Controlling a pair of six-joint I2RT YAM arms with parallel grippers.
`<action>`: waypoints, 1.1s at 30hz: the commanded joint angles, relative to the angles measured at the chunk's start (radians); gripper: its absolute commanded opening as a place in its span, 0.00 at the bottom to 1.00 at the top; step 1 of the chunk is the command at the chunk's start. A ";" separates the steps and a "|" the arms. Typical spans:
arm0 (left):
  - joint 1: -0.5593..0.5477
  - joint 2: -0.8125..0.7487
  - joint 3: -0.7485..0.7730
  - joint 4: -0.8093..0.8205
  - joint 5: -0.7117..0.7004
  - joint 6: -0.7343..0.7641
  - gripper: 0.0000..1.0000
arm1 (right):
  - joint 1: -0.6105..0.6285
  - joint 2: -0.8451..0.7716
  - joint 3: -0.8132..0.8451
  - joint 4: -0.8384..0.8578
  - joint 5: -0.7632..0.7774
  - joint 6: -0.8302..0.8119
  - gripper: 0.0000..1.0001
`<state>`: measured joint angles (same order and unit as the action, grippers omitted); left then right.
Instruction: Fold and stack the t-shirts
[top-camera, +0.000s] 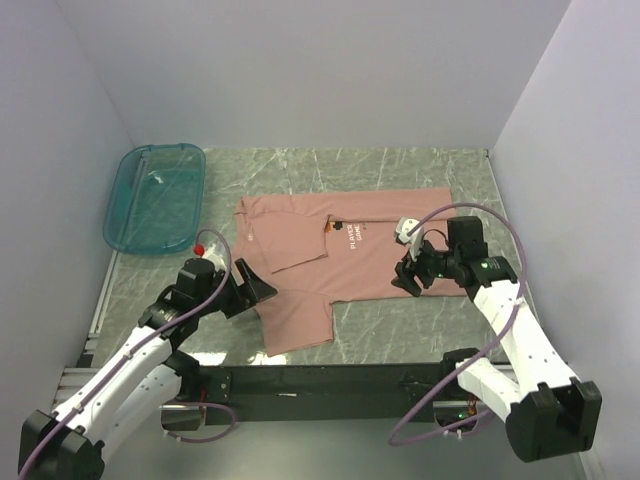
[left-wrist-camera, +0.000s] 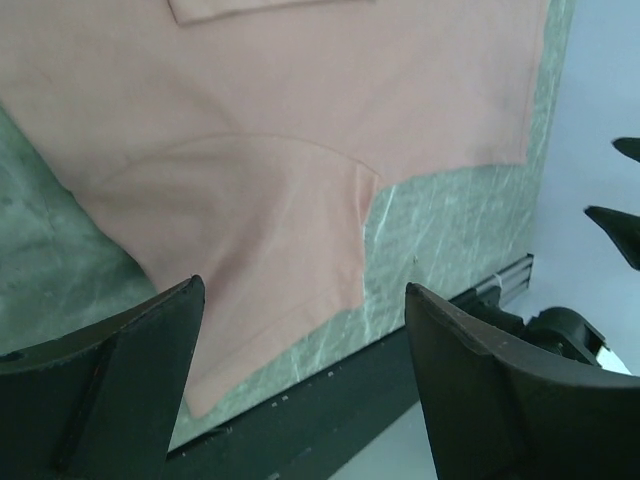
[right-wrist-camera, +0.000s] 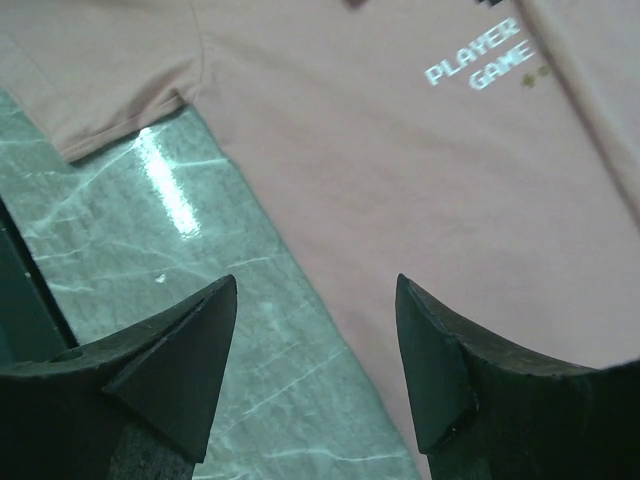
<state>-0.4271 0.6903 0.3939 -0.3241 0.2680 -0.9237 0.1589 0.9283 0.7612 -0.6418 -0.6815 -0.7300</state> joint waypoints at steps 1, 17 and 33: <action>-0.010 -0.014 -0.012 0.005 0.062 -0.056 0.86 | -0.021 0.050 0.047 -0.055 -0.078 -0.020 0.71; -0.114 0.057 -0.004 -0.062 0.099 -0.104 0.83 | -0.038 0.064 0.038 -0.036 -0.047 -0.002 0.71; -0.203 0.049 -0.046 -0.055 0.097 -0.164 0.83 | -0.052 0.061 0.036 -0.044 -0.053 -0.002 0.71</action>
<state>-0.6121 0.7376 0.3496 -0.3943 0.3614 -1.0660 0.1165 1.0096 0.7673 -0.6830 -0.7235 -0.7307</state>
